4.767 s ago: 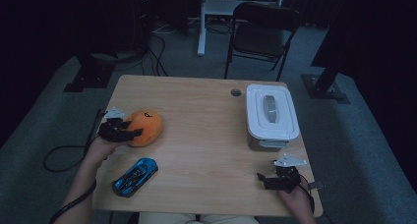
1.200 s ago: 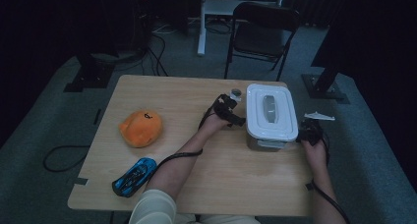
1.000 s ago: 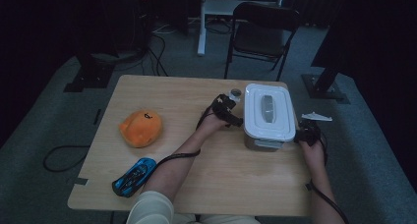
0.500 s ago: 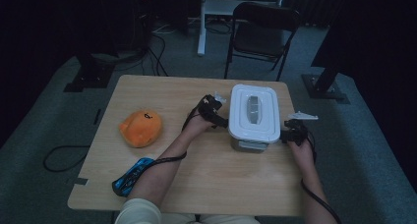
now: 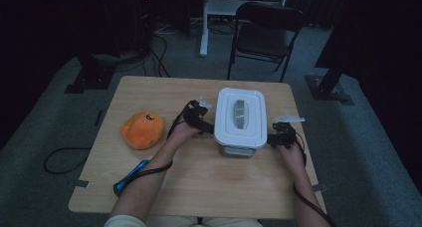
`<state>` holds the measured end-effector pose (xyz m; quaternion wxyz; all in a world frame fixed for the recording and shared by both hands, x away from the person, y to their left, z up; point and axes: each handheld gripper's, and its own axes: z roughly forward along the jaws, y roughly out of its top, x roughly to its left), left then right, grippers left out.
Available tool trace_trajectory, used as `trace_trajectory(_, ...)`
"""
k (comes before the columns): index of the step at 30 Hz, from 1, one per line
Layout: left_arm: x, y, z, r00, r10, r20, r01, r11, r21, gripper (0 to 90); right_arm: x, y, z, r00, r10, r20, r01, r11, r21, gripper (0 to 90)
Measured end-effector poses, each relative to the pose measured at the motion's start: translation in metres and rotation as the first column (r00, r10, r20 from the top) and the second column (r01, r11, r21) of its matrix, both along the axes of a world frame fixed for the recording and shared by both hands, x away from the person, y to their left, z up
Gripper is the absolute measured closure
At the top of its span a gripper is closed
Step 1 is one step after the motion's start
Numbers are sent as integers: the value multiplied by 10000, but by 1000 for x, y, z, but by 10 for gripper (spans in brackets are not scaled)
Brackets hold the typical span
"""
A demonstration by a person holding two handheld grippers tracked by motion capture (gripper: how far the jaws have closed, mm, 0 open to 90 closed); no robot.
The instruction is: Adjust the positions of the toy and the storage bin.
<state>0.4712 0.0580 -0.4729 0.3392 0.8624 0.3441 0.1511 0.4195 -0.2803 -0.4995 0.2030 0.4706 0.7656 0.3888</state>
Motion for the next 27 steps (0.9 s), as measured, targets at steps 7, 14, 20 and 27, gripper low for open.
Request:
trace_trajectory(7, -14, 26, 0, 9997, 229, 40, -229, 9997, 43, 23, -6, 26, 1, 9987, 512, 81, -511, 9986, -147, 217)
trace_trajectory(14, -29, 38, 0, 9997, 225, 111, -225, 9997, 26, 23, -12, 39, 2, 9967, 807, 90, -807, 9967, -81, 221)
trace_trajectory(20, -31, 45, -5, 9994, 305, 187, -297, 9986, -438, 22, -13, 38, 0, 9973, 719, 126, -718, 9974, -62, 173)
trace_trajectory(27, -15, 45, -8, 9975, 679, 213, -678, 9977, -28, 23, 5, 28, -7, 9995, 68, -314, -70, 10000, -61, 172)
